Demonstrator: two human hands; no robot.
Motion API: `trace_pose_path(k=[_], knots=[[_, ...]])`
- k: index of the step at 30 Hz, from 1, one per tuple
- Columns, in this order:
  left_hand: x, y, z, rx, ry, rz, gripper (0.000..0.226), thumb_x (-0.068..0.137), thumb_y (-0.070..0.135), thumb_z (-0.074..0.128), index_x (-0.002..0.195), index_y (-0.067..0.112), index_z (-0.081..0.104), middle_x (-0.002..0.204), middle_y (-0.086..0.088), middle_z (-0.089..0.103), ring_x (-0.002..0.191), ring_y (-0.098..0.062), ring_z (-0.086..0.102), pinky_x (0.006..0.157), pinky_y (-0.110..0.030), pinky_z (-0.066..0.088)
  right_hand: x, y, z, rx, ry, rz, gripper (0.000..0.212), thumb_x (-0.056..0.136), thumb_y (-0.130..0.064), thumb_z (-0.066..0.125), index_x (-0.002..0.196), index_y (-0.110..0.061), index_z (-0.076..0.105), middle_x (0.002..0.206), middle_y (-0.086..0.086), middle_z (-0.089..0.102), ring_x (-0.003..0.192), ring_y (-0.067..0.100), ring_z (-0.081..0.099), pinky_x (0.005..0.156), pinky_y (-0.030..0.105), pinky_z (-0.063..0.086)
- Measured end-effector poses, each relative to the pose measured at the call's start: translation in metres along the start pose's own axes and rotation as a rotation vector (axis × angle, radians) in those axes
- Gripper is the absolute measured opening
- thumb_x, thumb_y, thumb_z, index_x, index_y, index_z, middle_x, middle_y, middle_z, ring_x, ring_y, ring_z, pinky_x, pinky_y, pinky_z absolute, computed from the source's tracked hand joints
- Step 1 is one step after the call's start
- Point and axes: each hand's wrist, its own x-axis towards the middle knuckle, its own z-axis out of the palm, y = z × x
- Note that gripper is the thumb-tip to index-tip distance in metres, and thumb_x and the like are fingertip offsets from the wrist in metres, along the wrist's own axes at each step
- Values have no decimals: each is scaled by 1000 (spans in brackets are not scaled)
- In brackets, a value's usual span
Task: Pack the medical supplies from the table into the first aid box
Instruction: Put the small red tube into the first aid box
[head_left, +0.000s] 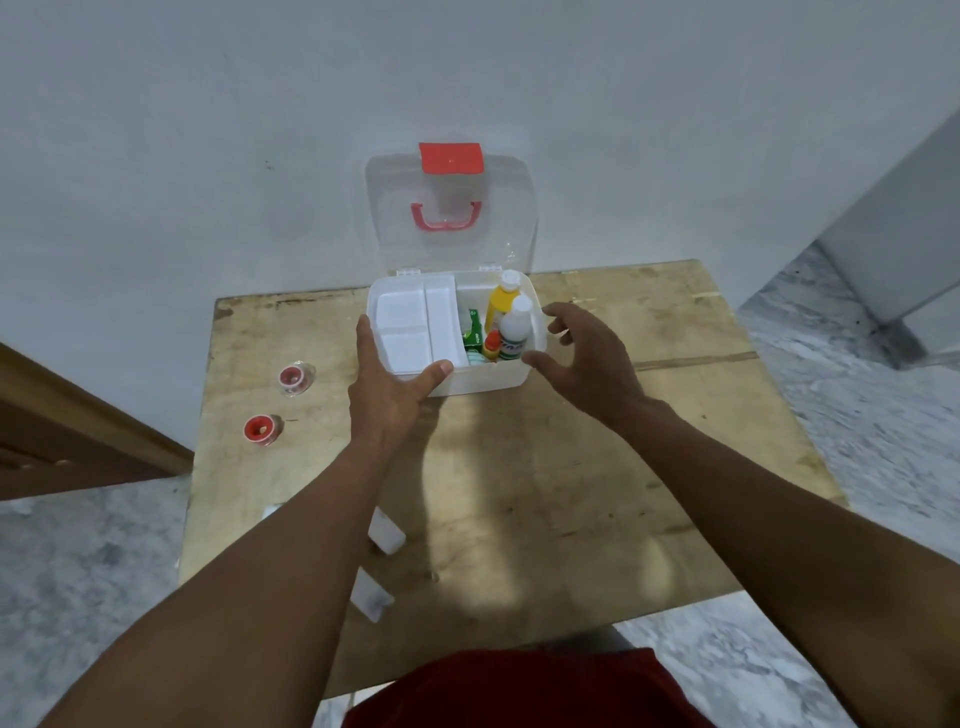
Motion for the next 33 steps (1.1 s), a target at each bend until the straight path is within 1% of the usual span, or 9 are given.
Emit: trace_pose_path(k=[3, 8, 11, 14, 16, 19, 24, 28, 33], knots=[[0, 0, 0, 2, -1, 11, 97, 72, 43, 84, 148, 33, 24, 132, 6, 53, 119, -22, 53, 97, -45, 51, 3, -2, -10, 92, -129, -2, 87, 70, -32, 90, 142, -8, 47, 131, 11, 60, 113, 26, 57, 96, 39, 47], [0, 1, -1, -4, 3, -7, 97, 65, 52, 83, 145, 37, 29, 131, 11, 56, 118, -19, 55, 97, -48, 51, 27, 0, -21, 140, -300, -90, 107, 64, -29, 94, 149, -3, 34, 148, 12, 45, 135, 27, 41, 102, 25, 31], [1, 3, -2, 1, 3, -12, 97, 65, 54, 82, 145, 41, 28, 132, 14, 55, 119, -19, 55, 96, -49, 52, 46, 10, -16, 117, -360, -157, 120, 53, -54, 92, 146, -10, 29, 139, 3, 40, 133, 19, 35, 111, 32, 28], [2, 3, -2, -8, -4, 17, 93, 67, 50, 84, 144, 38, 32, 131, 15, 55, 121, -16, 54, 94, -49, 53, 62, 30, -3, 131, -374, -255, 127, 38, -80, 78, 137, -15, 32, 130, -6, 39, 125, 14, 37, 112, 46, 36], [2, 4, -1, -12, -4, 33, 87, 70, 43, 86, 141, 35, 36, 129, 16, 56, 120, -11, 55, 94, -46, 53, 71, 41, 3, 155, -403, -306, 129, 39, -79, 79, 141, -16, 31, 134, -3, 41, 127, 16, 39, 111, 47, 37], [4, 5, 0, -14, -2, 45, 80, 73, 37, 86, 138, 35, 40, 128, 16, 57, 120, -9, 55, 96, -45, 52, 80, 49, 6, 215, -439, -374, 126, 46, -72, 82, 146, -15, 30, 138, -1, 42, 129, 14, 40, 111, 39, 37], [3, 7, 2, -15, -13, 62, 76, 77, 29, 84, 139, 31, 41, 128, 18, 56, 120, -3, 54, 97, -39, 52, 95, 58, 13, 288, -473, -422, 110, 53, -59, 90, 140, -19, 37, 134, -2, 48, 125, 16, 47, 108, 47, 43], [5, 8, 2, 18, -3, 50, 78, 77, 31, 84, 140, 33, 38, 127, 21, 55, 117, 1, 53, 93, -36, 54, 97, 66, 15, 362, -478, -411, 111, 55, -44, 96, 146, -23, 35, 141, -7, 47, 133, 12, 46, 112, 44, 41], [5, 10, 3, 19, -12, 46, 79, 77, 30, 84, 140, 30, 38, 130, 11, 54, 122, -11, 52, 93, -37, 55, 96, 70, 23, 381, -458, -378, 117, 53, -53, 93, 150, -28, 30, 146, -11, 44, 135, 12, 46, 110, 44, 45]])
